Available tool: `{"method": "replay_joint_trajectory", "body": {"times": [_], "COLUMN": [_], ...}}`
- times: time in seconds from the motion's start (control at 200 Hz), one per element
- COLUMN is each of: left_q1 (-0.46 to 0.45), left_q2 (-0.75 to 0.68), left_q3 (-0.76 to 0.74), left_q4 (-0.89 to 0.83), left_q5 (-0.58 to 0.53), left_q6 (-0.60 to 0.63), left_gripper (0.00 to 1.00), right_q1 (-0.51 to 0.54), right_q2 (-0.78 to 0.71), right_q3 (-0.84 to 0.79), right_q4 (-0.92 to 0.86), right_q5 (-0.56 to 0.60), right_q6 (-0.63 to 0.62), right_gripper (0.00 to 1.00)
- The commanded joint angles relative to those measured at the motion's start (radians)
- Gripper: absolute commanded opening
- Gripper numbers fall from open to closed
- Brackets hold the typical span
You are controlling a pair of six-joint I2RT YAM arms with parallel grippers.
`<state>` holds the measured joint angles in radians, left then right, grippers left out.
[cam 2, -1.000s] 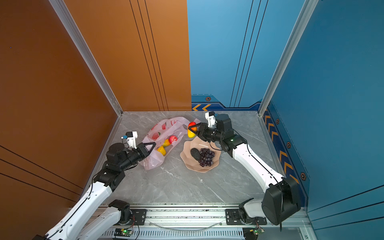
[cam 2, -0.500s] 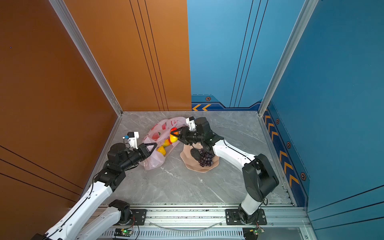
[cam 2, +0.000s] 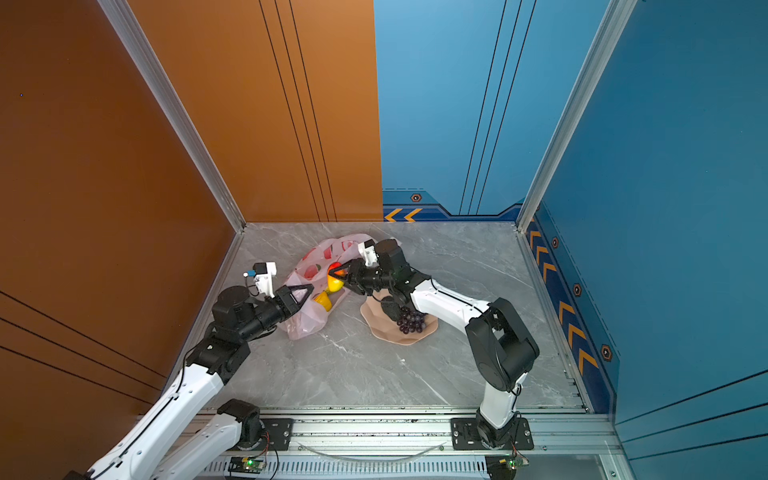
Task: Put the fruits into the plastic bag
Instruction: 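Carry the mango with the right gripper into the bag mouth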
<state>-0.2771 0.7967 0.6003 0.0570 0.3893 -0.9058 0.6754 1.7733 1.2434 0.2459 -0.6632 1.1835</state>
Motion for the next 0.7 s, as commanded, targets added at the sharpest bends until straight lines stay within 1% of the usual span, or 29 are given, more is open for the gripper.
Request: {"method": "replay_joint_trajectory", "body": {"times": [0.0, 0.26, 0.38, 0.4, 0.451, 0.696], "left_q1": [-0.011, -0.025, -0.035, -0.038, -0.045, -0.106], "left_q2": [-0.003, 0.010, 0.017, 0.018, 0.023, 0.056], "left_q3": [0.036, 0.039, 0.042, 0.042, 0.046, 0.071], "left_q4": [0.013, 0.023, 0.023, 0.023, 0.022, 0.021], "left_q5": [-0.008, -0.010, -0.010, -0.008, -0.007, 0.034], "left_q6": [0.014, 0.017, 0.031, 0.034, 0.044, 0.119], "left_gripper": [0.00, 0.00, 0.00, 0.00, 0.00, 0.00], "right_q1": [0.013, 0.019, 0.019, 0.046, 0.050, 0.041], "right_q2": [0.005, 0.011, 0.037, 0.043, 0.058, 0.124], "right_q3": [-0.024, -0.015, 0.030, 0.040, 0.067, 0.168], "right_q4": [-0.033, -0.186, -0.280, -0.302, -0.342, -0.419], "right_q5": [-0.011, -0.007, -0.016, -0.016, -0.016, -0.039], "right_q6": [-0.024, -0.111, -0.152, -0.163, -0.185, -0.190], "right_gripper": [0.43, 0.43, 0.43, 0.43, 0.43, 0.43]}}
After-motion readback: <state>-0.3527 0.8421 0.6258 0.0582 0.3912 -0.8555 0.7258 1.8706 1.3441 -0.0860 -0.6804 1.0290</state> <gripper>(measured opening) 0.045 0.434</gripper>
